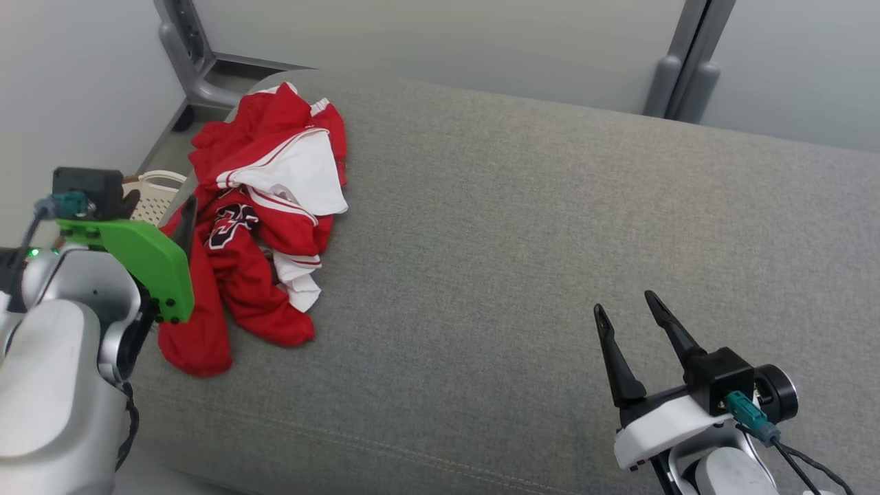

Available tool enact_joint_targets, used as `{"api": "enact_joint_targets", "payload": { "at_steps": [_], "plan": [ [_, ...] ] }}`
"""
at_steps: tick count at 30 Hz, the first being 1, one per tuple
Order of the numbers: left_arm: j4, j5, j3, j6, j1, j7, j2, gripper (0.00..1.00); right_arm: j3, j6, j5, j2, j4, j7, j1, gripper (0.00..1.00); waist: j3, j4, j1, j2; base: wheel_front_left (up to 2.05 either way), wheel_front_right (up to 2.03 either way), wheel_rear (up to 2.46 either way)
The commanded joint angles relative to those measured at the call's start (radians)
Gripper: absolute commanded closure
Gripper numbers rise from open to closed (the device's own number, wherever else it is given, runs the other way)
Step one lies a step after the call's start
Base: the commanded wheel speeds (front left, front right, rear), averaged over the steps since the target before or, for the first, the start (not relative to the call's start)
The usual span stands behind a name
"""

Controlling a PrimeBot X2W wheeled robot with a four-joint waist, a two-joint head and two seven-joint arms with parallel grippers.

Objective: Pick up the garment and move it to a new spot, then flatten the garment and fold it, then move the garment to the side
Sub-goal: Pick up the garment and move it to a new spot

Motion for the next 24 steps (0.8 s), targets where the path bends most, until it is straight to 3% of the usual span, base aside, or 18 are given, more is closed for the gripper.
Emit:
{"api": "enact_joint_targets", "payload": {
  "at_steps": [1,11,24],
  "plan": [
    [0.023,-0.017,0.005,-0.008,-0.035,0.019,0.005,0.0,-0.001,0.0,-0.011,-0.005,-0.002,-0.005,-0.014,0.0,0.051,-0.045,-0.0001,0.0,0.0,0.0,0.0],
    [0.196,-0.129,0.057,-0.019,-0.124,0.134,0.01,0.0,0.002,0.0,-0.043,-0.004,-0.002,-0.003,-0.067,0.0,0.158,-0.104,-0.0001,0.0,0.0,0.0,0.0],
    [0.282,-0.145,0.051,-0.029,-0.157,0.095,0.036,0.0,0.004,0.0,-0.074,-0.004,-0.02,0.0,-0.115,0.0,0.272,-0.128,-0.0001,0.0,0.0,0.0,0.0]
  ]
}}
